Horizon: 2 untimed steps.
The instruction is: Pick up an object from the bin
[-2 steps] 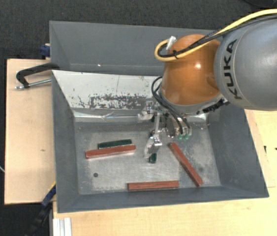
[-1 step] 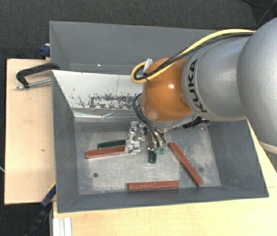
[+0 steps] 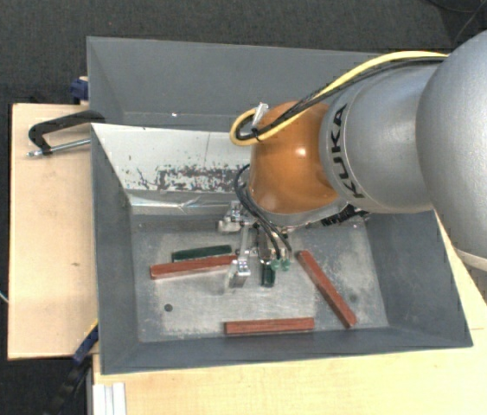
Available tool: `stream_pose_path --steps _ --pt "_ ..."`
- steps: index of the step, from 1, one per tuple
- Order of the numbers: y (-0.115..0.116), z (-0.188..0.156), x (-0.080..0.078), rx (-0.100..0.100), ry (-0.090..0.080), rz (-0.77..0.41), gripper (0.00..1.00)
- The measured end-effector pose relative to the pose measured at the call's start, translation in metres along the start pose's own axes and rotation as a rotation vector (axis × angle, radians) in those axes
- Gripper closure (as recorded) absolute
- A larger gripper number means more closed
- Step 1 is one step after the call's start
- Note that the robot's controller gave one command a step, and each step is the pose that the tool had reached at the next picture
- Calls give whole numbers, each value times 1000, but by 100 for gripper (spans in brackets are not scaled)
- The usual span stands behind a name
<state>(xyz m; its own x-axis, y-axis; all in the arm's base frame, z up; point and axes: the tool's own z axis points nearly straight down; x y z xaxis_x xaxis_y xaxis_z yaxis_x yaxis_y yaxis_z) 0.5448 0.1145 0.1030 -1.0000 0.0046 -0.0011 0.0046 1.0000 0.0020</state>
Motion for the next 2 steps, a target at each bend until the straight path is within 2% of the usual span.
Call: stream_pose_path --steps 1,2 --pt "0 0 0 0 0 0 0" --pt "15 26 -12 -1 1 -42 100"
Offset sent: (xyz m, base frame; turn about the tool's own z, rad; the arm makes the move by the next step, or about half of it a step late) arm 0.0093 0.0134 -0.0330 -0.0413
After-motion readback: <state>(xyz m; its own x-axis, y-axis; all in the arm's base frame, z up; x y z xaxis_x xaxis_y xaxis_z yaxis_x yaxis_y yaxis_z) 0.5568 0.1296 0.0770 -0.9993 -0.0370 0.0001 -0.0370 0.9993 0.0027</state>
